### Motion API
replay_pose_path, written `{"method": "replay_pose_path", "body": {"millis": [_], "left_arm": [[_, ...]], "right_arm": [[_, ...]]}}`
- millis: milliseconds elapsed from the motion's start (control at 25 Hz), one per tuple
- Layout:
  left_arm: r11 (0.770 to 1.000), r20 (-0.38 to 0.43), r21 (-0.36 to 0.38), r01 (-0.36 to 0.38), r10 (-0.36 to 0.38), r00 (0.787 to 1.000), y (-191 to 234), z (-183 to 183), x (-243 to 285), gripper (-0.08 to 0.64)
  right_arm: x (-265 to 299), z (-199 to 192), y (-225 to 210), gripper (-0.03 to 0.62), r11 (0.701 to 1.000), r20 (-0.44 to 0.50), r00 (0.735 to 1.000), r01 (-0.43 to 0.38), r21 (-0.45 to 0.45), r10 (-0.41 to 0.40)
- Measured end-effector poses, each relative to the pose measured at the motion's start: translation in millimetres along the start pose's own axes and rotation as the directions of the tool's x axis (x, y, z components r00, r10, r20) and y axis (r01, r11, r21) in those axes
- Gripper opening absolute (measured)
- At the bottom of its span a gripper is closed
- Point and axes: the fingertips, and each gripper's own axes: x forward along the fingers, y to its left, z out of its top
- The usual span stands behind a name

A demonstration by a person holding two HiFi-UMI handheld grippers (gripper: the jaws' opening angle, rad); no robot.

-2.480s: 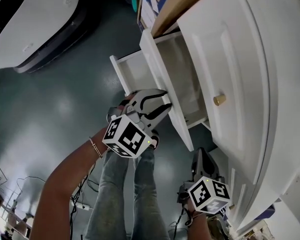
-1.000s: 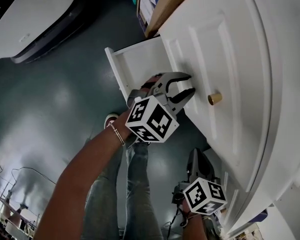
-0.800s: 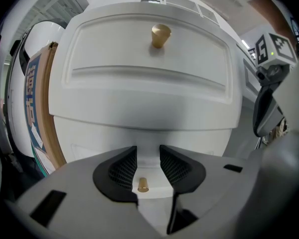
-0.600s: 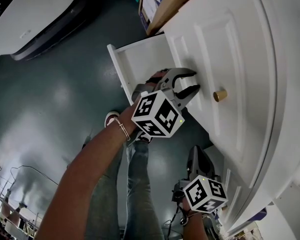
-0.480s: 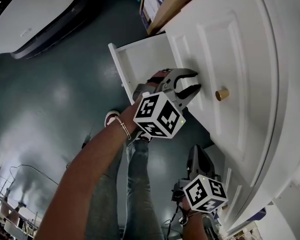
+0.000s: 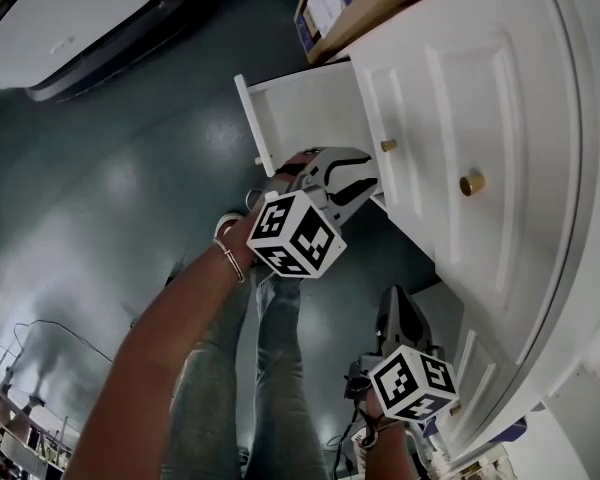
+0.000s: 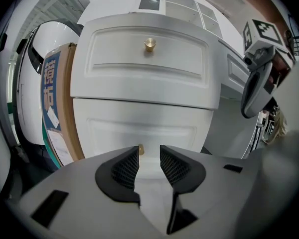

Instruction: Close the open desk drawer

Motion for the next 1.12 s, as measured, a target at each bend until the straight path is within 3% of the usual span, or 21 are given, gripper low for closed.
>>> {"method": "replay_pose_path", "body": {"millis": [640, 840, 1120], "left_arm": [[0.989, -0.086, -0.091, -0.117, 0.109, 0.99, 30.9, -111.1, -98.0, 0.143], [0.992, -0.127, -0.068, -0.111, 0.101, 0.987, 34.1, -159.8, -110.5, 0.143], [0.993, -0.134, -0.066, -0.094, 0.085, 0.987, 34.2, -196.1, -111.3, 0.144]], "right_arm": [[34.4, -1.9, 68.8, 0.006, 0.986, -0.02, 0.999, -0.032, -0.162, 0.029], [53.4, 1.7, 77.2, 0.007, 0.977, -0.005, 1.0, -0.02, -0.211, 0.02], [80.3, 7.5, 86.0, 0.008, 0.97, 0.01, 1.0, -0.017, -0.243, 0.02]]}}
